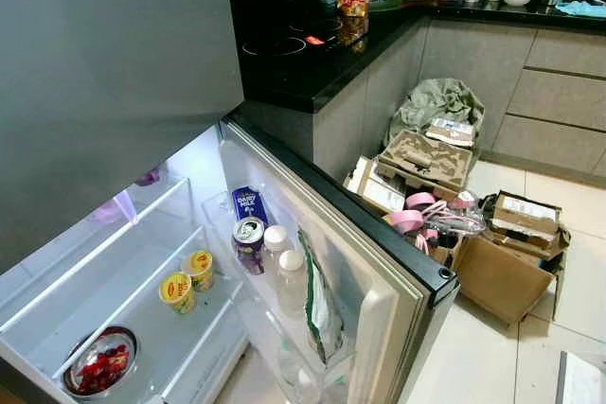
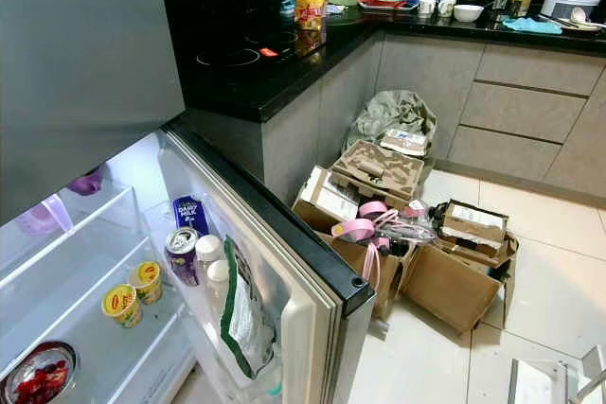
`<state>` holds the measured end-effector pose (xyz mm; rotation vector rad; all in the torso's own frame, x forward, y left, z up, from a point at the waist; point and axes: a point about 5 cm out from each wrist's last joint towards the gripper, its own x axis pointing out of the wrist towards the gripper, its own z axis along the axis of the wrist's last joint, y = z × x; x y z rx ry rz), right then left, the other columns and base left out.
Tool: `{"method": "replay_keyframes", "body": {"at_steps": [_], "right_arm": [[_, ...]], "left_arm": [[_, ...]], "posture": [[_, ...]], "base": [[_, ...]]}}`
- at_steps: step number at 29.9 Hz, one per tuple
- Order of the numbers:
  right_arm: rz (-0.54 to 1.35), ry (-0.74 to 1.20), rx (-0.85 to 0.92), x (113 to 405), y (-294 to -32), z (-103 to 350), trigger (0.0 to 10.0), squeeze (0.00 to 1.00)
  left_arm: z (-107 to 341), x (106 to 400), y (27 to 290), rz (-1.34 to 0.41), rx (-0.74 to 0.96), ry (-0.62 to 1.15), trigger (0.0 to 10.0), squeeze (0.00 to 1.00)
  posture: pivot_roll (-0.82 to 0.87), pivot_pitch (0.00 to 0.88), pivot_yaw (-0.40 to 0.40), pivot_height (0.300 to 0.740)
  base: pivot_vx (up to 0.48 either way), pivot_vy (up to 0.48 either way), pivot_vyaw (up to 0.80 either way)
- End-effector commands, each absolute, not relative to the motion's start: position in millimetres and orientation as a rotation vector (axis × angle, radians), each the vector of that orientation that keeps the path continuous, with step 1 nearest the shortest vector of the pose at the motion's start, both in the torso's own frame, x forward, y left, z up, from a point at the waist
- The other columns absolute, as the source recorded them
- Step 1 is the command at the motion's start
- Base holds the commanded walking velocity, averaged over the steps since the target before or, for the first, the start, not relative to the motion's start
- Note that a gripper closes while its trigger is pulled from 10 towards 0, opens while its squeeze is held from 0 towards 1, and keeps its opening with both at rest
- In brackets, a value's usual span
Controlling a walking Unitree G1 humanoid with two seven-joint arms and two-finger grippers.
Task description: Restocking fridge
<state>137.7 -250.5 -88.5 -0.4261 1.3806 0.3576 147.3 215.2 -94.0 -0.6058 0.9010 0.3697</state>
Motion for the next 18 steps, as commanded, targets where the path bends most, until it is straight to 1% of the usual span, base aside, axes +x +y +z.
{"method": "replay_keyframes", "body": {"at_steps": [1,18], "right_arm": [[0.357,1.382,-0.417,137.4,-249.4,-88.8,10.0,0.00],[0.362,1.382,-0.416,137.4,-249.1,-88.9,10.0,0.00]], "left_arm": [[-98.1,141.3,206.6,0.354,-0.617,0.942,10.0,0.00],[-98.2,141.7,204.6,0.346,-0.622,0.942,10.0,0.00]], "posture": [[-0.07,0.000,0.003,0.740],[-0.08,0.000,0.002,0.740]], "base": [[0.000,0.000,0.00],[0.000,0.000,0.00]]}}
